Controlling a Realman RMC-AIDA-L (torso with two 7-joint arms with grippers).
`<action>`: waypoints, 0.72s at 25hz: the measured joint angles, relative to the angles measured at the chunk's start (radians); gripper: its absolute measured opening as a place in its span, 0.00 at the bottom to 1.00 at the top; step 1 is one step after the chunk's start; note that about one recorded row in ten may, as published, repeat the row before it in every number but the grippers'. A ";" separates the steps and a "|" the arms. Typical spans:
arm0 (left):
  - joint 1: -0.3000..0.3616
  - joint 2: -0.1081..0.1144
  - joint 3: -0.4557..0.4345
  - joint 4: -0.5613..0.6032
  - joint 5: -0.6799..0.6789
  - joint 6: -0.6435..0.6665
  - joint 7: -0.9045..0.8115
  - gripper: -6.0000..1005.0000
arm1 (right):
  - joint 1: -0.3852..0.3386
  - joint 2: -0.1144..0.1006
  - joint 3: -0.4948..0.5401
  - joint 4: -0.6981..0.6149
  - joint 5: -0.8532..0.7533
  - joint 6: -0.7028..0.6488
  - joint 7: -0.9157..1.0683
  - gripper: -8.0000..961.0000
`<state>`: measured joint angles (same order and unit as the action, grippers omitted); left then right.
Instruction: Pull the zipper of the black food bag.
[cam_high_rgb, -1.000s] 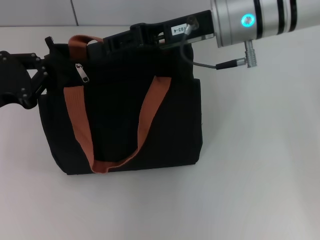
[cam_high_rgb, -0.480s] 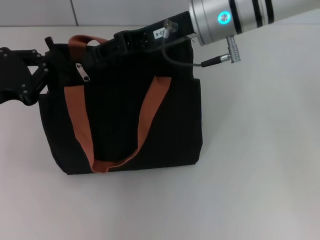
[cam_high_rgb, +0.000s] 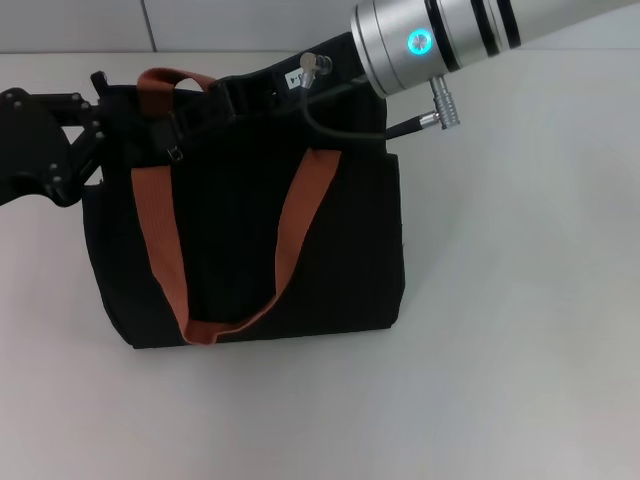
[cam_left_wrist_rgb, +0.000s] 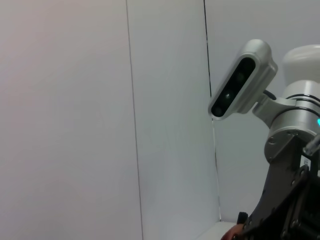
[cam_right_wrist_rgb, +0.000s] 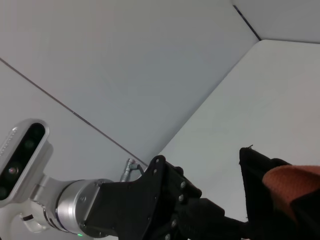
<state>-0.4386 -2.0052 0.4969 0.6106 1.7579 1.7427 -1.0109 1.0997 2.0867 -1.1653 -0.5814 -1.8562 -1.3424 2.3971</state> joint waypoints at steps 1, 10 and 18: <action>-0.004 0.000 0.001 0.000 0.000 0.004 0.000 0.07 | 0.001 0.000 -0.005 0.000 0.000 0.002 0.000 0.43; -0.053 -0.018 0.008 -0.001 0.001 0.007 -0.025 0.07 | 0.006 0.003 -0.056 -0.003 0.010 0.028 0.001 0.43; -0.054 -0.030 0.002 -0.002 0.001 -0.004 -0.028 0.08 | -0.015 0.003 -0.047 -0.009 0.011 0.030 -0.002 0.43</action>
<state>-0.4931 -2.0349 0.4993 0.6090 1.7590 1.7383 -1.0385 1.0847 2.0894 -1.2118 -0.5902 -1.8447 -1.3127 2.3950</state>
